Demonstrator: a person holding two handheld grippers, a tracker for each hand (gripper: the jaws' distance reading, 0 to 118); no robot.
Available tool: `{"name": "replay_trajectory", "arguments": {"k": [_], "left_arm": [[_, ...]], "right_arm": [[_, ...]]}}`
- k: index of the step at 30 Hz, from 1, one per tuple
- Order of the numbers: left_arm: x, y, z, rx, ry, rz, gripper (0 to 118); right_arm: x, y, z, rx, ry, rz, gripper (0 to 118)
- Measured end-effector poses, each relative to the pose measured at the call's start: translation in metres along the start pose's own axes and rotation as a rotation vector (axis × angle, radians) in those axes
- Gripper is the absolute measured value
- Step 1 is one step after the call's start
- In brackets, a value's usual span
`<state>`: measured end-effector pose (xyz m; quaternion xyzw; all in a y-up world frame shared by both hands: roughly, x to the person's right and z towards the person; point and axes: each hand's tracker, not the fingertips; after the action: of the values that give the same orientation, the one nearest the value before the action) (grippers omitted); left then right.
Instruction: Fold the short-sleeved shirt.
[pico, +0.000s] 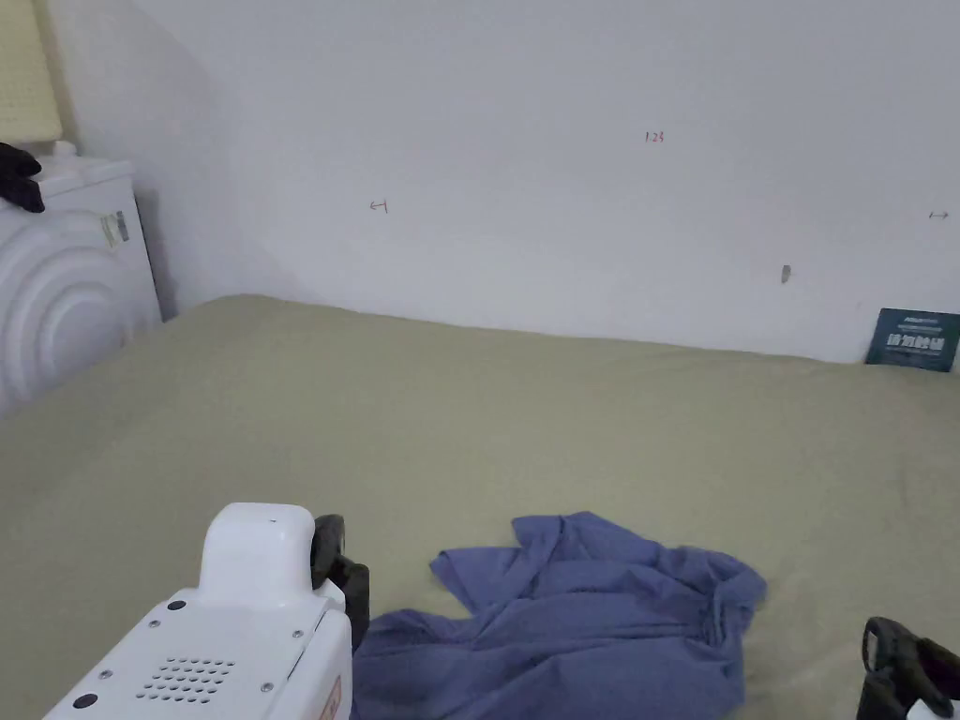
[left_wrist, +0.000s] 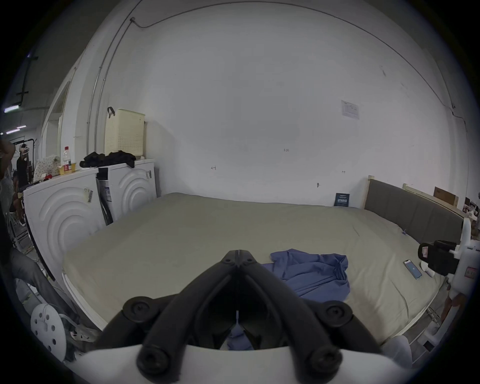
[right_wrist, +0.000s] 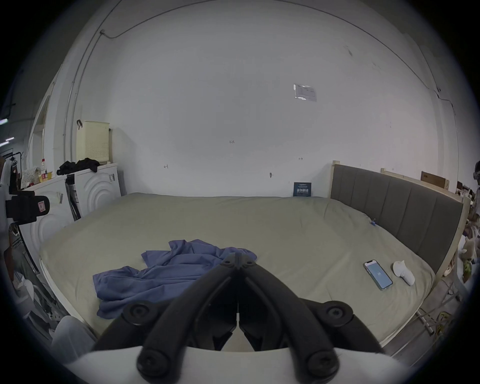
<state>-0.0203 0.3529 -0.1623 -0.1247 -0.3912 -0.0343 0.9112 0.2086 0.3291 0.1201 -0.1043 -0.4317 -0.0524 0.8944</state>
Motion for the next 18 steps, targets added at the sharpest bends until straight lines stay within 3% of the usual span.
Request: {"name": "replay_trajectory", "arguments": {"k": [8,10,18], "left_arm": [[-0.024,0.0,-0.011,-0.044,0.023,-0.001,0],[-0.032,-0.003,-0.027,-0.15,0.01,-0.036,0],[-0.092,-0.049,-0.156,-0.575,-0.047,0.089,2]], "right_arm": [[-0.005,0.0,-0.005,-0.002,0.008,0.008,2],[-0.005,-0.002,-0.009,-0.009,0.011,0.002,2],[-0.011,-0.022,-0.038,-0.098,0.023,-0.004,2]]}}
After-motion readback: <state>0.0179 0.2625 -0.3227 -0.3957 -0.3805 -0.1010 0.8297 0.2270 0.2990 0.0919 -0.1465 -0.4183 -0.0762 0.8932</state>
